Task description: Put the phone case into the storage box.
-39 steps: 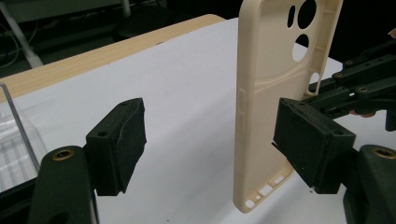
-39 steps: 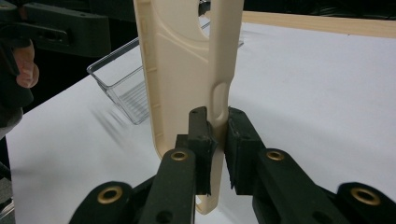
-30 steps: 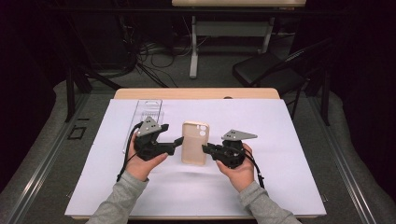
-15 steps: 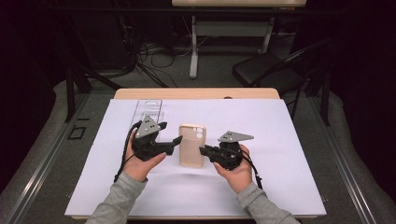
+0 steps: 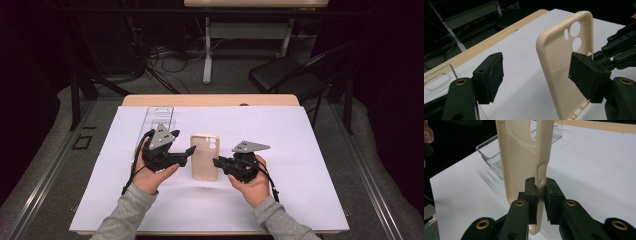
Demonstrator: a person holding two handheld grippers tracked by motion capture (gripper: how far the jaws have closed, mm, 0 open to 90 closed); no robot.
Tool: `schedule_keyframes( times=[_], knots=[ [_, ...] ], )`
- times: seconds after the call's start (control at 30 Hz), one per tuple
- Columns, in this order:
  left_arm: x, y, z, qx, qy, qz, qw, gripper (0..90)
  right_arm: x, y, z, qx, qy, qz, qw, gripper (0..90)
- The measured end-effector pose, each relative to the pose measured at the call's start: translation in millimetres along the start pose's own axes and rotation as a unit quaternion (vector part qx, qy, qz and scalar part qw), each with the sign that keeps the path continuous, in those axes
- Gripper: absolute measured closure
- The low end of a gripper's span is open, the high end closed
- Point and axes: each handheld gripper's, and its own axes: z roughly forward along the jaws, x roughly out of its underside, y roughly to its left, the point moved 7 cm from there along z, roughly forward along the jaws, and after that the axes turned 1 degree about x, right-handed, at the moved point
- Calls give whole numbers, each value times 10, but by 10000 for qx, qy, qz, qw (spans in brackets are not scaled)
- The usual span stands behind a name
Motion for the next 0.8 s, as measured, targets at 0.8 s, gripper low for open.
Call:
schedule_keyframes(
  times=[0.8],
  knots=[
    [-162,90,72,-197,225,620,9976,249,-5,-53,-11,74,18,83,9999,817]
  ],
)
